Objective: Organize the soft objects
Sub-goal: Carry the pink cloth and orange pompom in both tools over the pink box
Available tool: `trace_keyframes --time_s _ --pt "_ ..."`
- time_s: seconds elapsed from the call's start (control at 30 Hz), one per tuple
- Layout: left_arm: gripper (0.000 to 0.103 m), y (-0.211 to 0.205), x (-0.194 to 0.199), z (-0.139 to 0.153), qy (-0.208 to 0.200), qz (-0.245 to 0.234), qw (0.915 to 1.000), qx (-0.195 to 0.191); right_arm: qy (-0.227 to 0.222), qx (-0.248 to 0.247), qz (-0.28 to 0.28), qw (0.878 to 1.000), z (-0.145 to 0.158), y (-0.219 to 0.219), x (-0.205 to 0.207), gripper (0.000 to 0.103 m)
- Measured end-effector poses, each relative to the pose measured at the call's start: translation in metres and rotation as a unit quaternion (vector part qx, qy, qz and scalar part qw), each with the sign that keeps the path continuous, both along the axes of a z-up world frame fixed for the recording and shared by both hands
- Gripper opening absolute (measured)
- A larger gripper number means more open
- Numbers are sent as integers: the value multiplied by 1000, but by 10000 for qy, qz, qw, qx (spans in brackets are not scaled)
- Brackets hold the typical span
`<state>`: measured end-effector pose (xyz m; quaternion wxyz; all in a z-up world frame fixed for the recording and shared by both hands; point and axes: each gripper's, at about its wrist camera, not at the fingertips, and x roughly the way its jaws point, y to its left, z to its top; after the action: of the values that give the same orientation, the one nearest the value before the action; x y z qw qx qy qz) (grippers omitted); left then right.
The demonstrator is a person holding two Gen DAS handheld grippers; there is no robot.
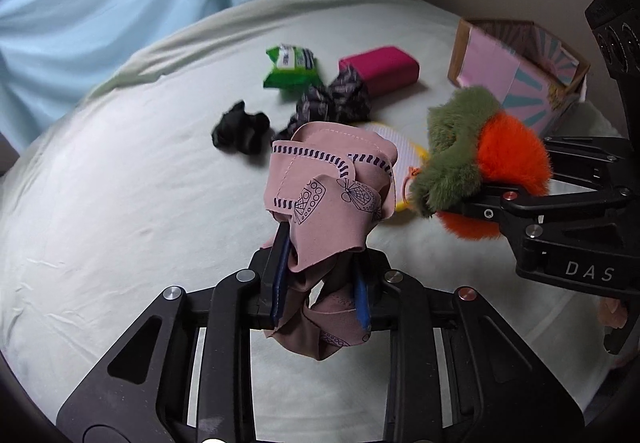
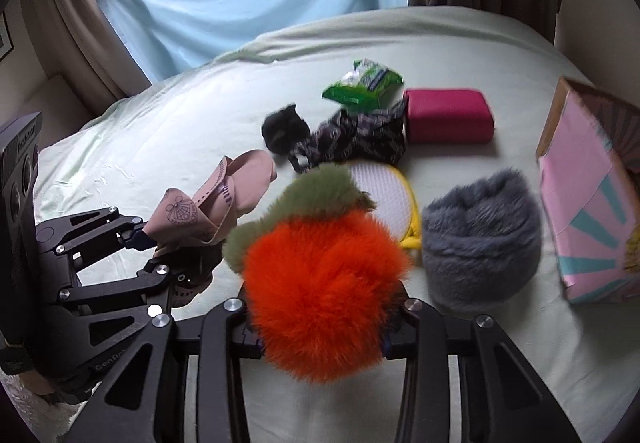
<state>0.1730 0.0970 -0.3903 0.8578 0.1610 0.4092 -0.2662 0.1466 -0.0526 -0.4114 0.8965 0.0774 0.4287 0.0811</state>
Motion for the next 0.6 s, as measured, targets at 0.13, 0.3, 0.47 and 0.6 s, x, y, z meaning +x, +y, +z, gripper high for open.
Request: trace_keyframes --time_s 0.13,0.3,0.47,0.6 --pt "24 0 -8 47 13 248 9996 -122 -110 -22 -9 9999 46 -4 -9 36" --pt "24 -5 -15 112 17 582 9979 -280 -341 123 -141 9992 110 -17 -24 36" --pt "24 -24 -22 170 -42 908 9950 -405 -541 322 -488 9968 165 -47 -38 36" --pt "24 -55 -27 201 -99 1085 9930 -460 -568 342 -664 9956 199 -85 -46 36"
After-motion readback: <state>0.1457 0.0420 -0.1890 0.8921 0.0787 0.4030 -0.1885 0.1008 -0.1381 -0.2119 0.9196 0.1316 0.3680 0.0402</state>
